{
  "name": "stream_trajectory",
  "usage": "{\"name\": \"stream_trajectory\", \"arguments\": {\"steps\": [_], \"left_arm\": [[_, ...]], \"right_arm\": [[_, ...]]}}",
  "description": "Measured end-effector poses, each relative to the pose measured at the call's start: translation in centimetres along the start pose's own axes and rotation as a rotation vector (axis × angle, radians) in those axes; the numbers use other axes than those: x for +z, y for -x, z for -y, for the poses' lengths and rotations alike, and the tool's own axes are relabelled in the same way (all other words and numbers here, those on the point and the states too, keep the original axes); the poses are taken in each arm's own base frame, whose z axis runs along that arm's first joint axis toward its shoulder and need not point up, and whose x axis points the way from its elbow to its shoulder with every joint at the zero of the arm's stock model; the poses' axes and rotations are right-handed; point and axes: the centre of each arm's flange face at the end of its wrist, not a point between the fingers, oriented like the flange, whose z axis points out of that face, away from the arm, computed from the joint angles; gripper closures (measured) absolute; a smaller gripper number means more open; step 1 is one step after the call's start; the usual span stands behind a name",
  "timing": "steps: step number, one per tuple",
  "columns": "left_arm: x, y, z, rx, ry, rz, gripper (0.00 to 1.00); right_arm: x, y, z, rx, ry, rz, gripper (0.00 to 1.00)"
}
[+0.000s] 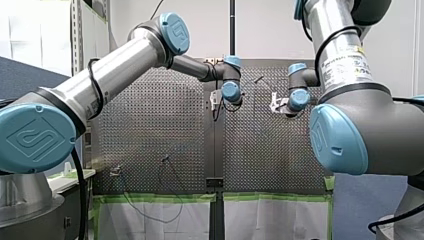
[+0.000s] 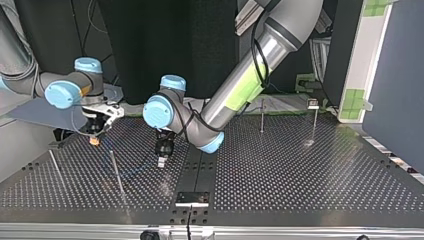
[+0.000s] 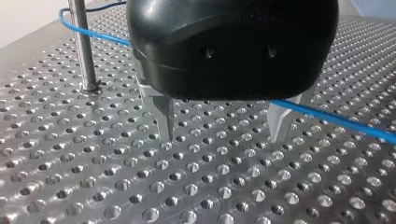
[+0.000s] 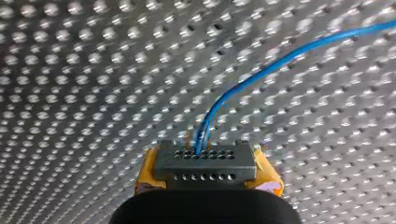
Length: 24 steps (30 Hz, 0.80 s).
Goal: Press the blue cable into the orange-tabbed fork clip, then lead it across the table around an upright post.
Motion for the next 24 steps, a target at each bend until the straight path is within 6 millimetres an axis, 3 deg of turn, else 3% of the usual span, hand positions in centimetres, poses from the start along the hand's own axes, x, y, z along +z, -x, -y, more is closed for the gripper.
{"name": "stream_trajectory", "arguments": {"steps": [12,19,24], "left_arm": [[-0.2,0.0,-0.1,0.003,0.035,0.002,0.0],[-0.3,0.0,0.0,0.002,0.044,0.002,0.0],[-0.4,0.0,0.2,-0.001,0.042,0.004,0.0]], "right_arm": [[0.5,8.7,-3.3,0.005,0.036,0.085,1.0],[0.1,15.3,-5.1,0.008,0.064,0.149,1.0],[0.6,17.9,-6.8,0.036,0.09,0.158,1.0]]}}
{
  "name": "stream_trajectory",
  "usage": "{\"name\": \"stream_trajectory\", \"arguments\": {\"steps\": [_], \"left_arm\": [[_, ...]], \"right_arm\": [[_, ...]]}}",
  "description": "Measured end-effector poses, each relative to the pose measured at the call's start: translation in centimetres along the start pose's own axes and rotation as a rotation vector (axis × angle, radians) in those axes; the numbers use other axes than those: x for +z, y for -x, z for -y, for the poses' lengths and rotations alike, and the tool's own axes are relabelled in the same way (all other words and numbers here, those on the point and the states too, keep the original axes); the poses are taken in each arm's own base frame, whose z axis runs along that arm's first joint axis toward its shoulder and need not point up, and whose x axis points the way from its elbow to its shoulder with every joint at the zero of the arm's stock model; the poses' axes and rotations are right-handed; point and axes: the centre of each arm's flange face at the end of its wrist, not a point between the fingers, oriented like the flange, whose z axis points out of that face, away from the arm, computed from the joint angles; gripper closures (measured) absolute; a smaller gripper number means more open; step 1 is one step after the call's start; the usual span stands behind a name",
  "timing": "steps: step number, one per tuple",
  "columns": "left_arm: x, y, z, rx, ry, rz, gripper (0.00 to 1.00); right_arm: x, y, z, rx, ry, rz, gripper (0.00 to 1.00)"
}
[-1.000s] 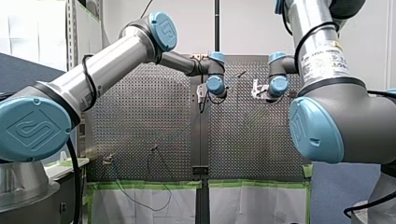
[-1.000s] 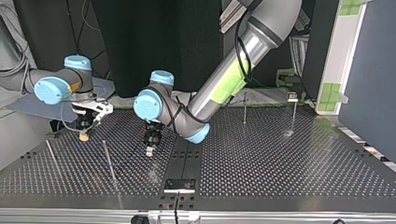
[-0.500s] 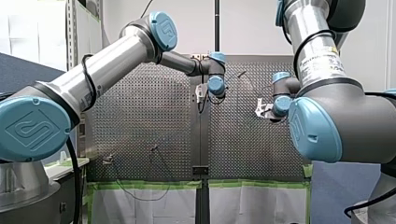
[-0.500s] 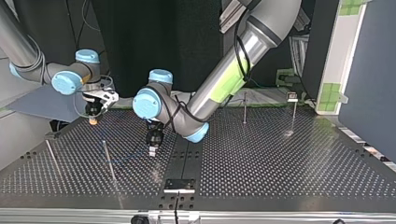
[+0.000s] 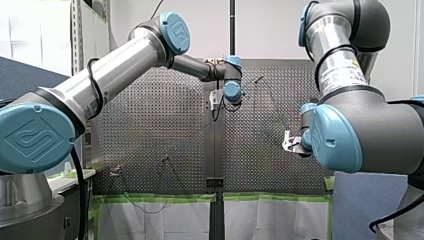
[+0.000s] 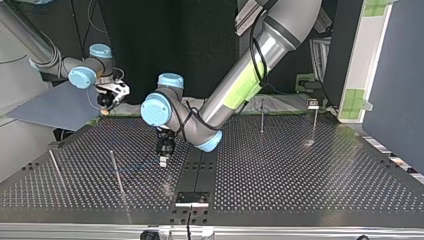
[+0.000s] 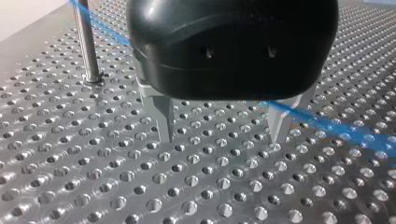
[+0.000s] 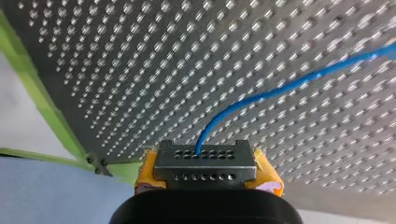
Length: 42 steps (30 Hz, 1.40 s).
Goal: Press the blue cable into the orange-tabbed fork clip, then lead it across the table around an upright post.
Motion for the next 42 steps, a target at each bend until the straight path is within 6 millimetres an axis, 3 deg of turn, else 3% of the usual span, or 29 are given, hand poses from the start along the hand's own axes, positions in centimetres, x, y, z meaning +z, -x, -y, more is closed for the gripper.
{"name": "stream_trajectory", "arguments": {"steps": [7,19,31,38,42], "left_arm": [[0.0,0.0,0.1,-0.004,-0.001,0.004,0.0],[0.1,0.2,0.1,-0.011,-0.001,0.014,0.0],[0.1,0.2,0.2,-0.013,-0.002,0.017,0.0],[0.1,0.2,0.2,-0.016,-0.002,0.017,0.0],[0.1,0.2,0.2,-0.019,-0.002,0.017,0.0]], "right_arm": [[1.5,2.8,-2.4,0.05,0.033,-0.002,1.0],[3.6,7.6,-4.5,0.07,0.053,-0.013,1.0],[7.6,9.2,-8.8,0.045,0.065,-0.086,1.0],[9.2,10.9,-9.6,0.044,0.071,-0.09,1.0],[9.5,12.9,-9.6,0.046,0.072,-0.066,1.0]]}}
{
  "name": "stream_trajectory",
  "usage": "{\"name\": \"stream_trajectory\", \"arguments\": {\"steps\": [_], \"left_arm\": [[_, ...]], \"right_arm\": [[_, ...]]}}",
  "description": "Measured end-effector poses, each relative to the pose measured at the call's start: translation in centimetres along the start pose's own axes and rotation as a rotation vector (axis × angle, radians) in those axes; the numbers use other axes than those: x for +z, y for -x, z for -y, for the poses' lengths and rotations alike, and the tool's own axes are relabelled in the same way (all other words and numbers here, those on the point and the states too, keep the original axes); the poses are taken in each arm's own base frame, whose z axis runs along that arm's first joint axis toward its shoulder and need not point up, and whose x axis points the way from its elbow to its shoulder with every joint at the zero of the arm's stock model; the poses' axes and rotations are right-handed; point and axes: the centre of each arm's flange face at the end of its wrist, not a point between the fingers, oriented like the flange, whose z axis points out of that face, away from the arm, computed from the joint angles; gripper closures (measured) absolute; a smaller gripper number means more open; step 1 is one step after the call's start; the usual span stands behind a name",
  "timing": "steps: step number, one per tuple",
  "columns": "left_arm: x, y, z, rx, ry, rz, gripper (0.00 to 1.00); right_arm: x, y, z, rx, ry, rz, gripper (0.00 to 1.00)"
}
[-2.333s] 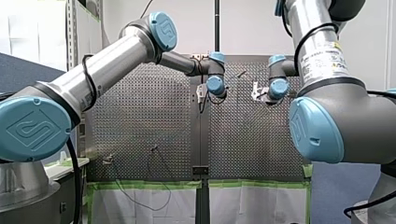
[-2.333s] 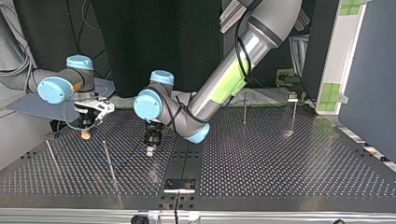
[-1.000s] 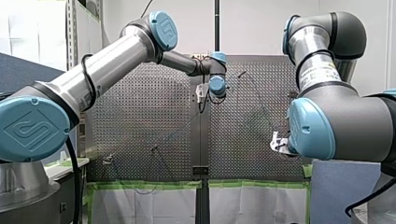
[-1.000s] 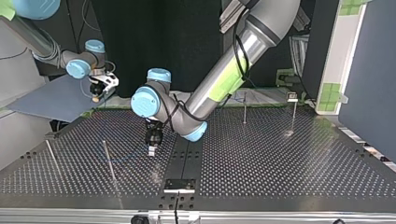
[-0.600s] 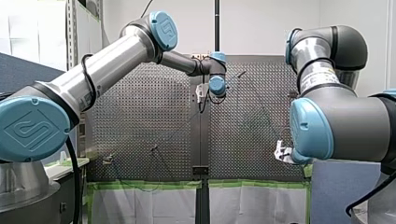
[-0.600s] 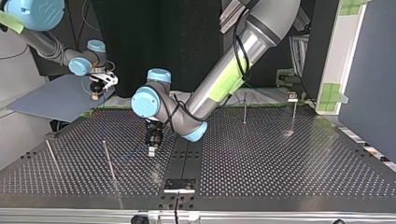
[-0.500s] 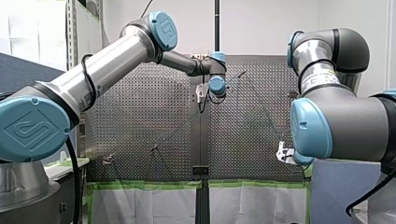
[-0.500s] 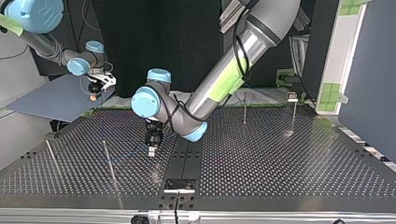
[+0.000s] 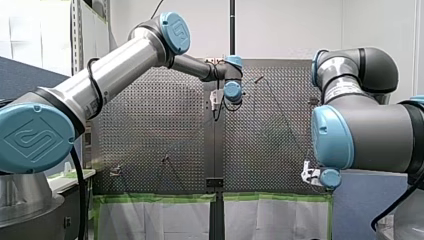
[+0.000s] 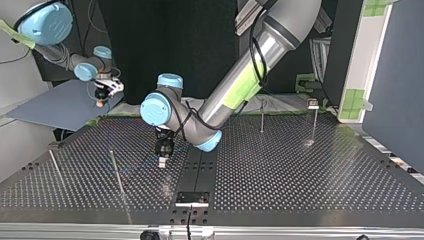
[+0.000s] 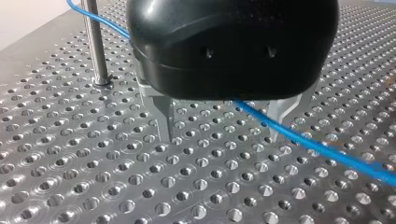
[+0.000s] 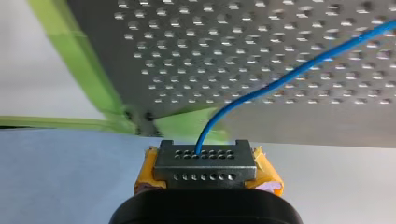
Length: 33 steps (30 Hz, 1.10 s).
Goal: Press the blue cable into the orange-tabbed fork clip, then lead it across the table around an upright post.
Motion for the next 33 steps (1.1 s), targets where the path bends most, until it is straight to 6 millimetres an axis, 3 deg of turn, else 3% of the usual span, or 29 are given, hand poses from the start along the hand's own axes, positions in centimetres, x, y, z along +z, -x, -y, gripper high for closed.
{"name": "stream_trajectory", "arguments": {"steps": [8,33], "left_arm": [[0.0,0.0,0.0,-0.022,-0.004,-0.002,0.0],[0.2,-0.7,-0.8,-0.218,-0.035,-0.044,0.0]], "right_arm": [[-0.4,3.9,-0.2,0.005,0.004,0.054,1.0],[-0.6,4.6,-0.1,0.005,0.003,0.073,1.0]]}}
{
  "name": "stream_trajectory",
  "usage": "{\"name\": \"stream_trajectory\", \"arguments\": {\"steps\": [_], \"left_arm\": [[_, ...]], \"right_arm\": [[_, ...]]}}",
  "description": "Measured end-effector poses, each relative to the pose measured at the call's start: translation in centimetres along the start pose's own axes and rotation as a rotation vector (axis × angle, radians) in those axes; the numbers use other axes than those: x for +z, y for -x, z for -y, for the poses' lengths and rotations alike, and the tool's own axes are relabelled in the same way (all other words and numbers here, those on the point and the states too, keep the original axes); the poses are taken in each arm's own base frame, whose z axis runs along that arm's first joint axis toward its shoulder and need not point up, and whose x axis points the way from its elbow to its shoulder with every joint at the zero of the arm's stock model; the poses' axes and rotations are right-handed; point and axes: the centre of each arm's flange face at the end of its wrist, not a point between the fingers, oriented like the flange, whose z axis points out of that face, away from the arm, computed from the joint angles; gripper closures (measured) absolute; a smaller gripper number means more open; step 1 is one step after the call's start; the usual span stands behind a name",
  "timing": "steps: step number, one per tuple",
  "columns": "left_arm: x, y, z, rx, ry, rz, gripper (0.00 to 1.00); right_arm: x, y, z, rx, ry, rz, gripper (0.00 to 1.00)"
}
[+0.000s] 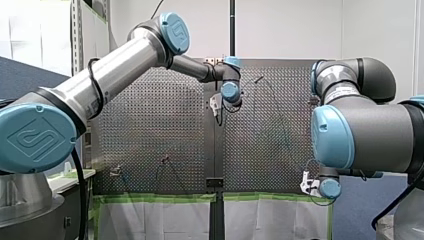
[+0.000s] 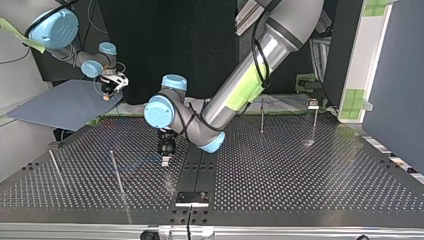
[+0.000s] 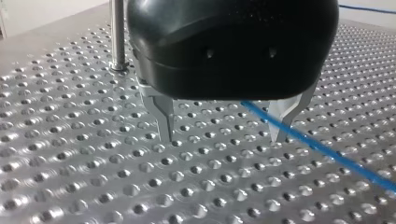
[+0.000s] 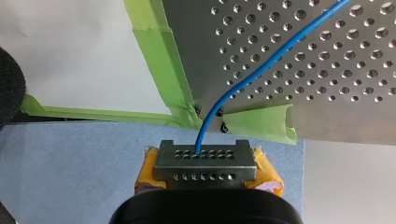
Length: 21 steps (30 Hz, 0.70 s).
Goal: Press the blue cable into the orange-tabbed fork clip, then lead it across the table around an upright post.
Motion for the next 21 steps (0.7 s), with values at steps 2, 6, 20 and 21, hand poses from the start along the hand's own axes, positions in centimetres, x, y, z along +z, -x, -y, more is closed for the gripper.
{"name": "stream_trajectory", "arguments": {"steps": [2,6,20,21], "left_arm": [[0.2,0.0,-0.6,-0.02,-0.006,-0.003,0.0],[0.5,1.0,-1.8,-0.061,-0.019,0.011,0.0],[-1.4,1.9,-0.9,-0.196,-0.119,0.042,0.0],[-1.5,1.6,-0.7,-0.203,-0.126,0.039,0.0]], "right_arm": [[0.0,0.0,0.0,0.0,0.0,0.004,1.0],[-0.1,0.1,0.1,-0.001,-0.001,0.008,1.0],[-0.2,0.2,0.6,-0.005,-0.01,0.009,1.0],[-0.2,0.2,0.7,-0.006,-0.01,0.009,1.0]]}}
